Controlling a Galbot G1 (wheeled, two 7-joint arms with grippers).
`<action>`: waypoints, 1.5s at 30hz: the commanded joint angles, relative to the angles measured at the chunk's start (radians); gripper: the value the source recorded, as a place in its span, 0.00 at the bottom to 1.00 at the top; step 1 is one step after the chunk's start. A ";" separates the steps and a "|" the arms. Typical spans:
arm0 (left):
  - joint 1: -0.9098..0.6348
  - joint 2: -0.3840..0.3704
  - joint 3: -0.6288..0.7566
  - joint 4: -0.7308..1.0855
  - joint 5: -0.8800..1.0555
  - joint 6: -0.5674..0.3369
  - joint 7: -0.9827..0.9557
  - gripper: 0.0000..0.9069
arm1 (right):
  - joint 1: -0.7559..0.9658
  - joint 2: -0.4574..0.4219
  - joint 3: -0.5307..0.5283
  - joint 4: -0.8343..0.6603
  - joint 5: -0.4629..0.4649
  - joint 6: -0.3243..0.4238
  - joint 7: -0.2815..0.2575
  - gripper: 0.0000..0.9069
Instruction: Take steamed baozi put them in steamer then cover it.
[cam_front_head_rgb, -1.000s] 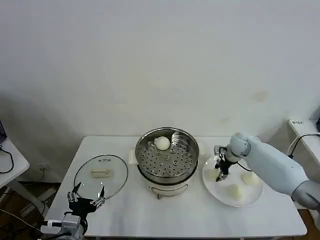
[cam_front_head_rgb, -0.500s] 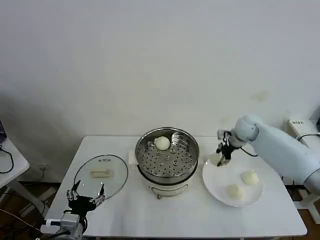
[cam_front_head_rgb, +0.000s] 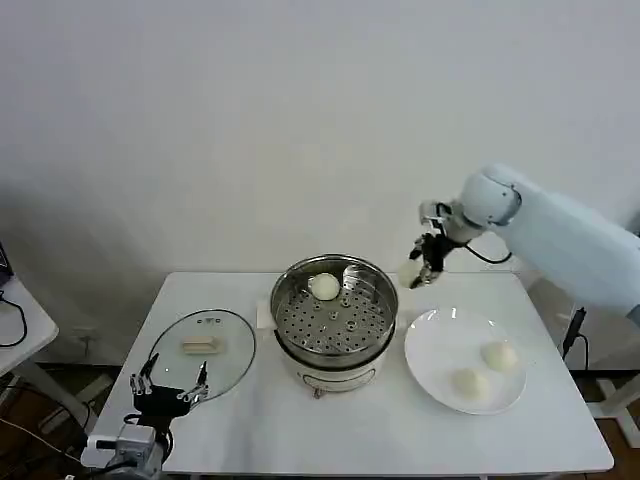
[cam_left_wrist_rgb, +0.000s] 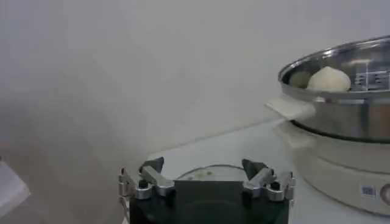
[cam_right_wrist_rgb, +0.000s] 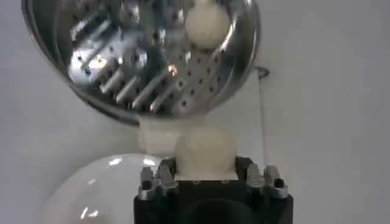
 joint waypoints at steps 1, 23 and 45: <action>0.001 0.000 -0.001 -0.006 0.000 0.000 0.001 1.00 | 0.077 0.119 -0.051 -0.005 0.086 -0.034 0.003 0.70; -0.014 -0.021 -0.016 0.001 -0.005 -0.005 -0.005 1.00 | -0.014 0.422 -0.081 -0.217 0.076 -0.041 0.040 0.70; -0.007 -0.025 -0.007 -0.002 -0.004 -0.005 -0.006 1.00 | -0.081 0.460 -0.083 -0.234 0.048 -0.047 0.050 0.70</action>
